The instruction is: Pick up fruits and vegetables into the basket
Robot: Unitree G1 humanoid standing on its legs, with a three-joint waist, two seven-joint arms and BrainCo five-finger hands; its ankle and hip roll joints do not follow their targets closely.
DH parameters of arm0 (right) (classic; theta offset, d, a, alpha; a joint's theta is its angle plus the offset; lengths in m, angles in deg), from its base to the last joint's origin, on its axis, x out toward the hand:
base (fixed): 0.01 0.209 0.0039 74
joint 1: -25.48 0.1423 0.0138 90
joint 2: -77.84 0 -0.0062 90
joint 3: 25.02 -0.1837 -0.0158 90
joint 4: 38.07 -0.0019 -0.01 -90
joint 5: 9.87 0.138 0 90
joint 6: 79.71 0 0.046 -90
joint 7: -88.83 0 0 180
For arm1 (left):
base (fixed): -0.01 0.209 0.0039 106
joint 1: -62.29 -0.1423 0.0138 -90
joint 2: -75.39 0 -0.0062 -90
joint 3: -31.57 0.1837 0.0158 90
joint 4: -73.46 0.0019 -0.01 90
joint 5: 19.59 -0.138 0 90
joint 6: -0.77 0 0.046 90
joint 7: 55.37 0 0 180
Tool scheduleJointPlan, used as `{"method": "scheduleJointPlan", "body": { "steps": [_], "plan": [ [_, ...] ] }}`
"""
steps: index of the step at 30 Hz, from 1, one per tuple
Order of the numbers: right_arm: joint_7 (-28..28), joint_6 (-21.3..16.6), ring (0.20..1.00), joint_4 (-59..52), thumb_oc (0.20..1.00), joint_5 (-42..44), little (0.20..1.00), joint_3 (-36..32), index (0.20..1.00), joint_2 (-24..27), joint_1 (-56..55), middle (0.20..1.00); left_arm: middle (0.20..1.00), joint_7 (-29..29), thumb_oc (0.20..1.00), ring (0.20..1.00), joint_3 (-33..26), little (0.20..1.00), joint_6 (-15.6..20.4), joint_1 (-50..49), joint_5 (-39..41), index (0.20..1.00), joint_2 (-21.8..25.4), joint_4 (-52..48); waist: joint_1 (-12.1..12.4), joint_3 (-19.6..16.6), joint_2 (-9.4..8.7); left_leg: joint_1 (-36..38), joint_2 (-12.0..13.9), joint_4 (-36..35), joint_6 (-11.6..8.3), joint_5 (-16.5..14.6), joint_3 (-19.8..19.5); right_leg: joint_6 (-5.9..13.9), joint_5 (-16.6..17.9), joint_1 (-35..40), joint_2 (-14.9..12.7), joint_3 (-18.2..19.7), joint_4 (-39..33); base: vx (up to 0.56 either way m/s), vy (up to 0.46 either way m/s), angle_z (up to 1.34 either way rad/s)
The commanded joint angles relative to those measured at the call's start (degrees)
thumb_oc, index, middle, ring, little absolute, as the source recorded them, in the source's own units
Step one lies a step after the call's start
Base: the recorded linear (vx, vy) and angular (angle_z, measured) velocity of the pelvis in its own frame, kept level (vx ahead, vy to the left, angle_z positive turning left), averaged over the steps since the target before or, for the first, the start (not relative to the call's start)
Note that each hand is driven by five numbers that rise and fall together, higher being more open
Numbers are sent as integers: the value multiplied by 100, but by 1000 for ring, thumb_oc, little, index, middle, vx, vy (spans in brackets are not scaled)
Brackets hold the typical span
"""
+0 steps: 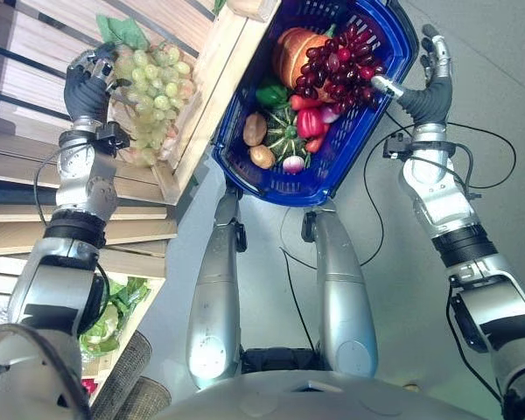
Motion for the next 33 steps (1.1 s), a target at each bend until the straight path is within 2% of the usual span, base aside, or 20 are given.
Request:
{"method": "scheduleJointPlan", "body": {
  "steps": [1,6,13,15,17,18,19,20,22,23,24,25,27,31,33],
  "plan": [
    [-295,-460,1000,-701,1000,-275,1000,-60,1000,-72,-339,1000,200,159,200,200,-496,200,677,-153,211,200,-215,-409,-22,-192,36,74,-182,551,132,-624,-13,540,184,539,-103,3,-614,0,0,0],
    [-721,-491,1000,-1142,1000,-461,1000,-15,1000,-182,-460,1000,200,247,200,200,-602,200,951,-378,20,200,-494,-989,5,-192,20,61,-192,542,140,-612,-17,545,198,539,-115,-13,-625,0,0,0],
    [-1175,-286,1000,-1556,1000,-535,1000,143,1000,-249,-429,1000,200,338,200,200,-554,200,1000,-417,-277,200,-742,-1494,39,-192,40,82,-221,526,153,-589,-11,545,224,577,-138,-35,-654,0,0,0],
    [-1125,-264,1000,-1567,1000,-606,1000,225,1000,-226,-384,1000,200,-71,200,200,-478,200,919,-382,-904,200,-717,-1514,50,-192,56,81,-229,522,148,-576,-6,547,234,581,-142,-35,-663,0,0,0],
    [-1080,-223,1000,-1562,1000,-578,1000,248,1000,-187,-359,1000,200,-890,200,200,-356,200,600,-349,-1992,200,-579,-1424,53,-192,70,82,-232,527,145,-563,-5,544,241,583,-141,-37,-658,0,0,0],
    [-1064,-190,1000,-1569,1000,-527,1000,240,1000,-150,-343,1000,542,-1295,542,542,-277,542,411,-331,-2431,542,-487,-1348,57,-192,74,75,-233,536,148,-555,-10,545,246,581,-143,-37,-650,0,0,0],
    [-1046,-175,1000,-1569,1000,-507,1000,241,1000,-133,-334,1000,677,-1495,677,677,-240,677,270,-310,-2720,677,-441,-1292,60,-192,73,74,-232,539,146,-552,-7,548,244,588,-146,-41,-652,0,0,0],
    [-929,-144,1000,-1548,1000,-502,1000,227,1000,-93,-322,1000,1000,-2013,1000,1000,-116,1000,-214,-269,-3179,1000,-264,-1087,61,-192,76,67,-226,546,140,-540,-4,552,251,592,-158,-47,-658,0,0,0],
    [-717,-92,1000,-1502,1000,-445,1000,212,1000,-10,-313,1000,1000,-2482,1000,1000,-32,1000,-602,-240,-3757,1000,-172,-854,59,-192,73,69,-231,544,141,-533,-3,556,254,600,-152,-59,-663,0,0,0],
    [-372,-102,1000,-1353,1000,-290,1000,185,1000,43,-309,1000,1000,-2774,1000,1000,171,1000,-1043,-160,-4016,1000,12,-473,38,-192,65,69,-227,551,134,-516,-6,557,270,605,-152,-55,-671,0,0,0],
    [-113,-82,1000,-1297,1000,-266,1000,154,1000,64,-319,1000,1000,-3001,1000,1000,235,1000,-1315,-132,-4124,1000,62,-328,28,-192,58,65,-226,556,131,-515,-6,555,267,610,-146,-49,-677,0,0,0],
    [-37,-91,1000,-1266,1000,-244,1000,148,1000,74,-321,1000,1000,-3062,1000,1000,280,1000,-1375,-115,-4183,1000,88,-244,19,-192,54,68,-226,555,130,-516,-3,558,267,608,-141,-46,-677,0,0,0],
    [523,-213,1000,-1012,1000,100,1000,45,1000,89,-352,1000,1000,-3230,1000,1000,470,1000,-1865,33,-4349,1000,175,272,-50,-192,13,60,-206,570,126,-521,29,543,265,590,-114,-24,-671,-3,34,-1],
    [1272,-531,1000,-601,1000,514,1000,-90,1000,-31,-317,1000,1000,-3371,1000,1000,682,1000,-2226,329,-4461,1000,31,1147,-179,-192,-69,33,-157,584,109,-527,84,534,262,529,-48,44,-643,-2,8,0],
    [1404,-650,1000,-402,1000,732,1000,-122,1000,-66,-232,1000,1000,-3305,1000,1000,747,1000,-2196,476,-4397,1000,-11,1486,-210,-192,-100,34,-141,602,100,-540,105,528,257,520,-31,64,-629,7,7,-3]
  ]
}}
